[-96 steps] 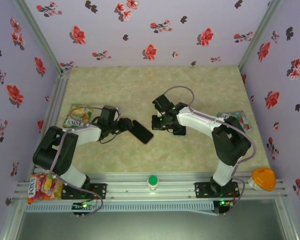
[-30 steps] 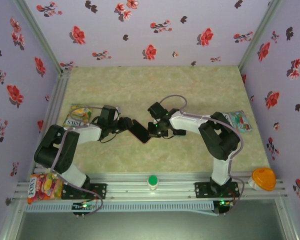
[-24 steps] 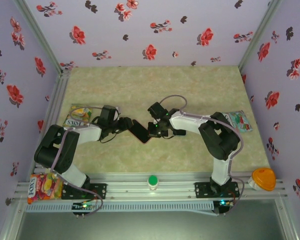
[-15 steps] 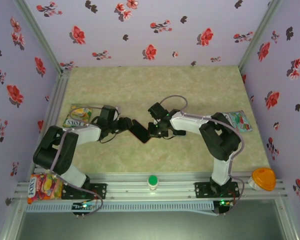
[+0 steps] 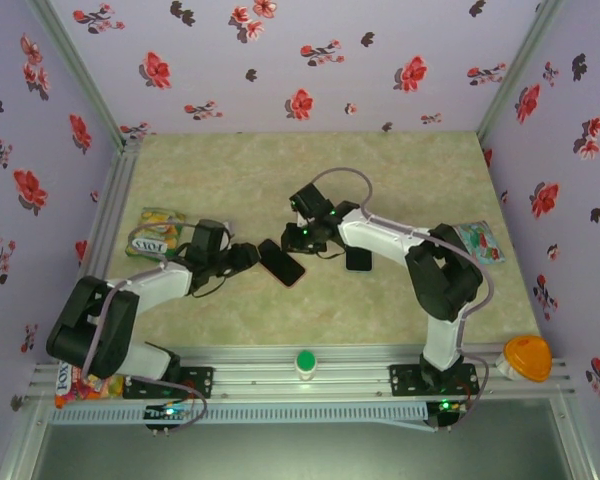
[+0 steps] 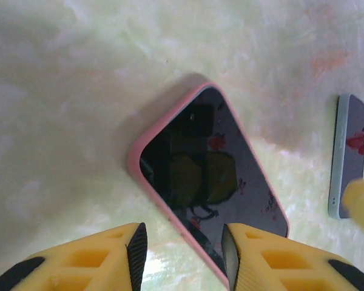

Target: Put the phone into the phone case

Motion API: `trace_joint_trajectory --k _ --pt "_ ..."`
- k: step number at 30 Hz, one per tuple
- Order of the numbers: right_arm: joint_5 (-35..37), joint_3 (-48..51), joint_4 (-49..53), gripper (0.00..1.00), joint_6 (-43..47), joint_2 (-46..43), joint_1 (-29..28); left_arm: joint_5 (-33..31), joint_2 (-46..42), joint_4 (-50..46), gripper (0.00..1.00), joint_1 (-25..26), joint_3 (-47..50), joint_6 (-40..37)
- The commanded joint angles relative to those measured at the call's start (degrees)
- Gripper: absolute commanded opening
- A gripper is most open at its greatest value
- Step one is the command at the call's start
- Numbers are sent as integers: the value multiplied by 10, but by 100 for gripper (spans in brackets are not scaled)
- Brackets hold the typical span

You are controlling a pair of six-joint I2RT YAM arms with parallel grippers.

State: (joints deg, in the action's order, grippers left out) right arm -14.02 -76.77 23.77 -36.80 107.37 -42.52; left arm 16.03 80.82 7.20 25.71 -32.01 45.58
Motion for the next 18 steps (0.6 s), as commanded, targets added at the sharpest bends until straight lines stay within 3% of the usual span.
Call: trace_joint_trajectory --k 1,18 --pt "-11 -21 -12 28 21 42 12 -8 -14 -11 42 16 10 16" --pt "-27 -32 -42 32 46 97 18 -9 75 73 42 66 4 62"
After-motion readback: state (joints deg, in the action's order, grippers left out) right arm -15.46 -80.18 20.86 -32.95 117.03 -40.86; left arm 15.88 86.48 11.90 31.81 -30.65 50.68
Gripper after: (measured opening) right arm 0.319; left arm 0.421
